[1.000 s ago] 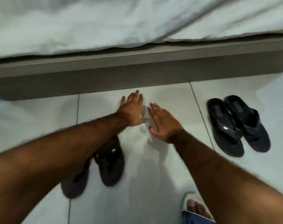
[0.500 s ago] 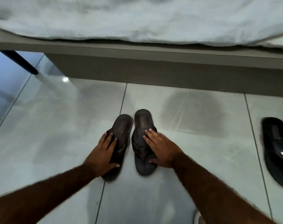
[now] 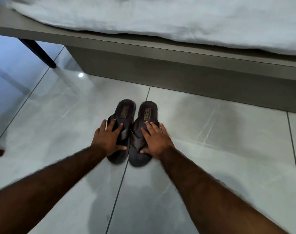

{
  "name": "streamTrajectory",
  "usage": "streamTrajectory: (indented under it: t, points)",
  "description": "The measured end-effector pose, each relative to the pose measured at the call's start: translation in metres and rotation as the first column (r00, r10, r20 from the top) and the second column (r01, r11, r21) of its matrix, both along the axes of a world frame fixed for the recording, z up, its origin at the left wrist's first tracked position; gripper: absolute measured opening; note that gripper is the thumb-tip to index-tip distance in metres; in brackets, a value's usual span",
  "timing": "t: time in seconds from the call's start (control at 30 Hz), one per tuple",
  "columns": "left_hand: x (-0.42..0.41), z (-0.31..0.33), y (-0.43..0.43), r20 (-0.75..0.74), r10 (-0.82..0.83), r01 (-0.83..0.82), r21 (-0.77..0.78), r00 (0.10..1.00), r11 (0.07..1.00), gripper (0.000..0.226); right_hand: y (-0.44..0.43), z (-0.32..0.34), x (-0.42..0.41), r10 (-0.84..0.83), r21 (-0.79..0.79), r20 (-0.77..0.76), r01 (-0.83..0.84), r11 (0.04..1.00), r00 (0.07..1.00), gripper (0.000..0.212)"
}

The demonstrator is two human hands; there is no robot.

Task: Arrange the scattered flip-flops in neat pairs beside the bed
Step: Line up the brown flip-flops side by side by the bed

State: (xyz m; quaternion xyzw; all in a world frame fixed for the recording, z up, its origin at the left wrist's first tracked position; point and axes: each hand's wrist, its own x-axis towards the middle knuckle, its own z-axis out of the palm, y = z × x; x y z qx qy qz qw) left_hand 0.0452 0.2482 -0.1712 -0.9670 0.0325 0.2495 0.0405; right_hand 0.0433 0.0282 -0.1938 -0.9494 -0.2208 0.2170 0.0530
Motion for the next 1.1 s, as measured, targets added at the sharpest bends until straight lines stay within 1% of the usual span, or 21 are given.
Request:
streamTrajectory:
  t: [0.13,0.2,0.27,0.4,0.63,0.93,1.1]
  points:
    - [0.044,0.000,0.016,-0.067,0.077,-0.079,-0.026,0.995,0.997,0.113,0.027,0.000,0.035,-0.039,-0.023,0.017,0.039,0.999,0.999,0.101]
    - [0.064,0.002,0.022,-0.081,0.071,-0.074,-0.039,0.994,0.996,0.114,0.036,0.000,0.050,-0.055,-0.029,0.016,0.056,0.998,0.998,0.101]
    - [0.081,0.003,0.024,-0.088,0.054,-0.056,-0.020,0.995,0.998,0.114,0.043,0.001,0.064,-0.066,-0.030,0.005,0.066,0.997,0.998,0.102]
    - [0.102,0.004,0.025,-0.083,0.068,-0.071,-0.027,0.994,0.997,0.116,0.052,0.003,0.084,-0.079,-0.024,-0.007,0.079,0.997,0.997,0.104]
    - [0.123,0.007,0.039,-0.097,0.067,-0.072,-0.044,0.993,0.996,0.118,0.070,-0.004,0.102,-0.108,0.011,0.003,0.108,0.994,0.994,0.105]
    - [0.130,0.012,0.040,-0.129,0.075,-0.080,-0.037,0.989,0.996,0.120,0.083,-0.005,0.108,-0.125,-0.012,-0.007,0.125,0.992,0.992,0.108]
    - [0.127,0.016,0.035,-0.134,0.042,-0.045,-0.022,0.990,0.999,0.120,0.087,-0.003,0.103,-0.116,-0.046,-0.002,0.115,0.992,0.993,0.107]
